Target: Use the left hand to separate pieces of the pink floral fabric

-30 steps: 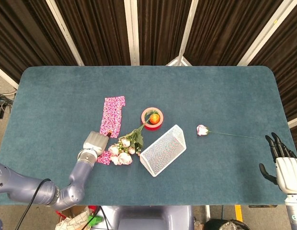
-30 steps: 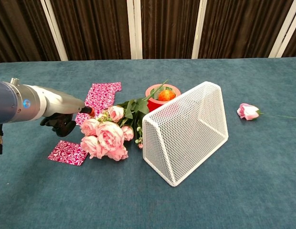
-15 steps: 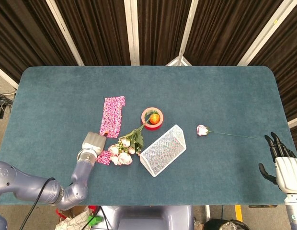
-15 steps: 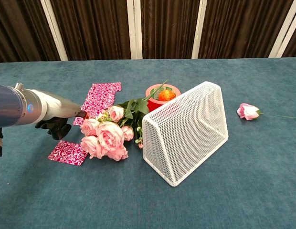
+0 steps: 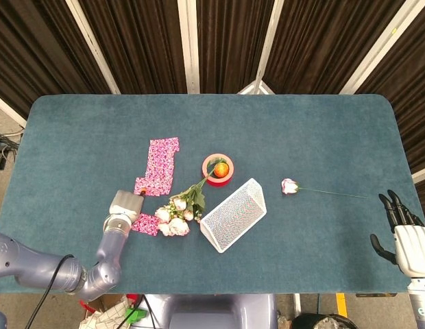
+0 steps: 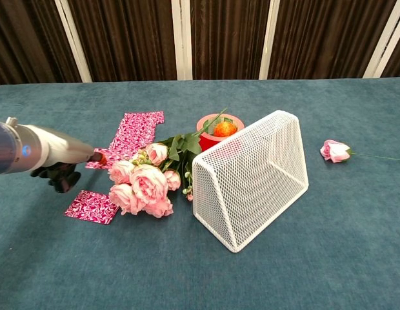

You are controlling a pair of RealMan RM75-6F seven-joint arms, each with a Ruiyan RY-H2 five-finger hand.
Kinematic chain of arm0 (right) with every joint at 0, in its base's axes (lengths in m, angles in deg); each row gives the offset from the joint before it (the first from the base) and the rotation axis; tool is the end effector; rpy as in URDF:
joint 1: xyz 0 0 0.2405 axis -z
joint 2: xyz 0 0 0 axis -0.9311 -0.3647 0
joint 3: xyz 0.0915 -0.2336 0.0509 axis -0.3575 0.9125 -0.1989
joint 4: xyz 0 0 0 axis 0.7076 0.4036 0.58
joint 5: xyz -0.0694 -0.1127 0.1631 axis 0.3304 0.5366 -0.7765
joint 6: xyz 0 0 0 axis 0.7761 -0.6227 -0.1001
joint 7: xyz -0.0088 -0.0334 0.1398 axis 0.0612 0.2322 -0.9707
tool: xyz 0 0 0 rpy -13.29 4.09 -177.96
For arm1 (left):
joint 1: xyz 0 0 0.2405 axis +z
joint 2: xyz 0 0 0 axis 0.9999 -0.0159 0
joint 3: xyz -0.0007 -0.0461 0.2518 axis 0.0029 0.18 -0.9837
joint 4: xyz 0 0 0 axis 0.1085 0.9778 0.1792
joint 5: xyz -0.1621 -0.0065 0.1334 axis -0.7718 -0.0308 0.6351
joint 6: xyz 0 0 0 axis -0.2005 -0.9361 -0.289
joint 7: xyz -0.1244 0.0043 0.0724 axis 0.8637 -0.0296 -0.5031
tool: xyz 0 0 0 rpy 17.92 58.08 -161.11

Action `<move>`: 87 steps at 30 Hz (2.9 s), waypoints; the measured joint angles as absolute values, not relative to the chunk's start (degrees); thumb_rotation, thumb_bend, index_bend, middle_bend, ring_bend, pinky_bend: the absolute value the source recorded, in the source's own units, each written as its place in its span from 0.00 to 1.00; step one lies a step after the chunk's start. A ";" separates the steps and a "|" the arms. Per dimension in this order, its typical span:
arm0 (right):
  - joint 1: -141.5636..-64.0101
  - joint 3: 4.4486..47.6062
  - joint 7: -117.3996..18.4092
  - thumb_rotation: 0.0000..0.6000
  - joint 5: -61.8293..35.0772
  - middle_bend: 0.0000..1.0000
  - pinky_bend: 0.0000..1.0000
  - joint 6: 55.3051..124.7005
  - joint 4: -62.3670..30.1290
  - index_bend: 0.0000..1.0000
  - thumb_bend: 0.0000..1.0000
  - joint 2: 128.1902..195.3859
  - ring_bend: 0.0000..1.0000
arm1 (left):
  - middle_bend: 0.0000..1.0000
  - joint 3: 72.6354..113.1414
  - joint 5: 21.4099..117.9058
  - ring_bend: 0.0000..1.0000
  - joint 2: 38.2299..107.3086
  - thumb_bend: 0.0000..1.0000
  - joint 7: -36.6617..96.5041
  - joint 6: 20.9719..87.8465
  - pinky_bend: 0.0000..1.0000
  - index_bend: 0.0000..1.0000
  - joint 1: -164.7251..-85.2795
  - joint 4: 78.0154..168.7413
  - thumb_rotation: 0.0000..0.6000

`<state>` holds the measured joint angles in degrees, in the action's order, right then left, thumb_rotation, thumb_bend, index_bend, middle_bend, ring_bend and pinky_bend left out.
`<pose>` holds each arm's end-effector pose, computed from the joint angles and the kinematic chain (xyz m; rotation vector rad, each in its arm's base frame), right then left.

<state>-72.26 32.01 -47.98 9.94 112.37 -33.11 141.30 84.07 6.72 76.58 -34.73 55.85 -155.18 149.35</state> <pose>-0.3161 -0.1798 0.1746 1.3593 -0.8474 0.8925 -0.1526 0.3264 -0.0265 -1.8936 -0.8870 0.0234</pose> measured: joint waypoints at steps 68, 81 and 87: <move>-72.82 32.85 -47.96 1.00 11.32 0.06 0.32 111.56 -33.57 0.00 0.38 141.42 0.18 | 0.83 79.00 18.32 0.78 70.20 1.00 -26.11 48.16 0.66 0.00 -147.18 146.67 1.00; -72.86 32.80 -48.20 1.00 11.05 0.06 0.32 111.34 -33.47 0.00 0.38 141.37 0.18 | 0.83 76.93 14.88 0.78 69.78 1.00 -27.04 47.29 0.66 0.00 -146.05 143.09 1.00; -73.01 32.93 -47.65 1.00 11.28 0.06 0.32 111.13 -33.71 0.00 0.38 141.48 0.18 | 0.83 76.04 15.60 0.78 68.49 1.00 -26.62 47.36 0.66 0.00 -145.06 143.05 1.00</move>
